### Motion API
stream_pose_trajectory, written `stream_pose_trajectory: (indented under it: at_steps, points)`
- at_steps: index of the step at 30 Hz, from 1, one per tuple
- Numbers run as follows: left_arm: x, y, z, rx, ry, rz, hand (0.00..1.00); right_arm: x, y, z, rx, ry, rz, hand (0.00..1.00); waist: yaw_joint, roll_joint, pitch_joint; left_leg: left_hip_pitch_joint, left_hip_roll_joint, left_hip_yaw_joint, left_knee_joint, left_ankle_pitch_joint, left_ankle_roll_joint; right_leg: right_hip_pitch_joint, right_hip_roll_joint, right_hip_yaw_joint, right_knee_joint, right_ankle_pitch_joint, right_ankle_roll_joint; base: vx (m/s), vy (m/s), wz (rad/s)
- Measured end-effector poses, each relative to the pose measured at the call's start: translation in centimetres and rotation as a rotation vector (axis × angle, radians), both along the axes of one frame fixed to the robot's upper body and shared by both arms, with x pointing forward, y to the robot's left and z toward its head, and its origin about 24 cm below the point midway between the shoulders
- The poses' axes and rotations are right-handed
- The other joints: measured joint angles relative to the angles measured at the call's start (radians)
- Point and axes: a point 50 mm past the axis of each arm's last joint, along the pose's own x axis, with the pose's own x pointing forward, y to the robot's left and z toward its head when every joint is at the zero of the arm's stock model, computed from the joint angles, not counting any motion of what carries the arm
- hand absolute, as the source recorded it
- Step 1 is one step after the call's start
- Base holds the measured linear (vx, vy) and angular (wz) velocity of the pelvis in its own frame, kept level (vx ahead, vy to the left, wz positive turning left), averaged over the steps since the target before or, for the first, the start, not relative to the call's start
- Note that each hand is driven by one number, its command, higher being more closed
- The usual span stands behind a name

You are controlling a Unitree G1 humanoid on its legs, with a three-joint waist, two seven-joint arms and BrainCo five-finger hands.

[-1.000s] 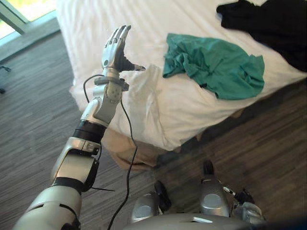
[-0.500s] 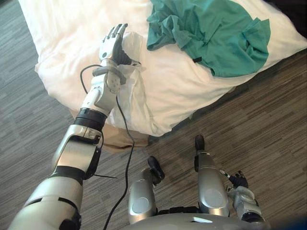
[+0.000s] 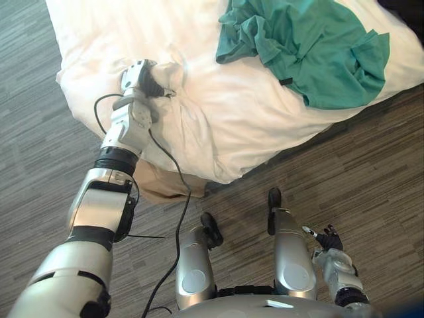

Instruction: Tidy the bed and pick cloth on bed and put in laundry

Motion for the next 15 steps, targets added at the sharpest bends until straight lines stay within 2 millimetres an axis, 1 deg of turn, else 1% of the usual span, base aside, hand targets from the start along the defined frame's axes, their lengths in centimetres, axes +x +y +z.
stream_pose_trajectory:
  at_steps: [2,3,5,6,8,9,10,11,12,13,14,15]
  points:
    - [-0.4,0.4,-2.0,-0.002,0.066,0.003,1.0,-0.6,0.0,-0.5,0.006,0.031,-0.002,0.0,0.012,-0.007,-0.005,0.045,0.005,0.012,-0.013,0.0,-0.001,0.04,0.001,-0.013,-0.001,-0.011,-0.006,0.01,-0.015,0.01]
    - [-0.5,0.5,-2.5,-0.005,0.08,0.005,1.0,-0.8,0.0,-0.6,0.008,0.039,-0.003,0.0,0.015,-0.009,-0.008,0.053,0.005,0.013,-0.019,0.001,-0.003,0.047,0.001,-0.014,-0.001,-0.012,-0.006,0.01,-0.032,0.05]
    - [-1.4,1.1,-5.2,-0.02,0.151,0.017,1.0,-1.7,0.1,-1.2,0.017,0.077,-0.005,0.0,0.016,-0.013,-0.054,0.062,0.0,0.013,-0.042,0.009,-0.009,0.054,-0.004,-0.03,-0.007,-0.018,-0.006,0.03,-0.031,0.11]
    - [-1.7,1.2,-5.9,-0.019,0.167,0.017,1.0,-2.0,0.2,-1.4,0.019,0.088,-0.005,0.0,0.016,-0.013,-0.061,0.069,-0.002,0.011,-0.048,0.011,-0.01,0.063,-0.006,-0.038,-0.009,-0.021,-0.004,0.07,-0.024,0.16]
    - [-2.5,1.4,-8.0,-0.021,0.218,0.013,1.0,-3.1,0.1,-1.9,0.016,0.125,-0.002,0.0,0.017,-0.016,-0.086,0.096,-0.014,0.002,-0.079,0.024,-0.014,0.089,-0.012,-0.048,-0.016,-0.027,-0.004,0.07,-0.016,0.19]
    - [-3.3,1.8,-9.4,-0.034,0.253,0.021,1.0,-3.8,0.1,-2.2,0.018,0.148,-0.005,0.0,0.017,-0.018,-0.11,0.108,-0.02,-0.005,-0.1,0.034,-0.017,0.101,-0.015,-0.058,-0.021,-0.027,-0.004,0.08,-0.022,0.22]
    - [-4.0,2.1,-10.7,-0.041,0.284,0.029,1.0,-4.2,0.1,-2.4,0.022,0.166,-0.008,0.0,0.018,-0.02,-0.116,0.134,-0.027,-0.007,-0.125,0.044,-0.019,0.124,-0.017,-0.067,-0.027,-0.028,-0.004,0.08,-0.023,0.18]
    - [-4.4,2.3,-11.3,-0.045,0.298,0.031,1.0,-4.4,0.1,-2.5,0.024,0.174,-0.008,0.0,0.02,-0.022,-0.119,0.15,-0.031,-0.006,-0.134,0.05,-0.02,0.135,-0.019,-0.069,-0.03,-0.029,-0.004,0.07,-0.02,0.13]
    - [-5.2,2.5,-12.3,-0.049,0.322,0.032,1.0,-4.7,0.1,-2.6,0.028,0.188,-0.009,0.0,0.024,-0.022,-0.127,0.173,-0.036,-0.006,-0.154,0.06,-0.022,0.157,-0.021,-0.081,-0.037,-0.029,-0.004,0.04,-0.022,0.1]
    - [-6.2,2.8,-13.4,-0.055,0.343,0.034,1.0,-5.1,0.1,-2.8,0.032,0.199,-0.008,0.0,0.029,-0.021,-0.145,0.189,-0.041,-0.007,-0.176,0.068,-0.025,0.169,-0.024,-0.094,-0.041,-0.029,-0.004,0.03,-0.024,0.11]
    - [-6.7,2.8,-13.9,-0.053,0.353,0.031,1.0,-5.4,0.1,-2.8,0.033,0.205,-0.009,0.0,0.031,-0.022,-0.157,0.193,-0.044,-0.008,-0.187,0.074,-0.026,0.17,-0.026,-0.098,-0.043,-0.029,-0.004,0.03,-0.026,0.13]
    - [-7.9,2.9,-14.9,-0.057,0.375,0.027,1.0,-5.7,0.1,-3.0,0.037,0.216,-0.011,0.0,0.034,-0.021,-0.169,0.21,-0.052,-0.011,-0.213,0.087,-0.026,0.188,-0.029,-0.106,-0.056,-0.029,-0.004,0.03,-0.02,0.15]
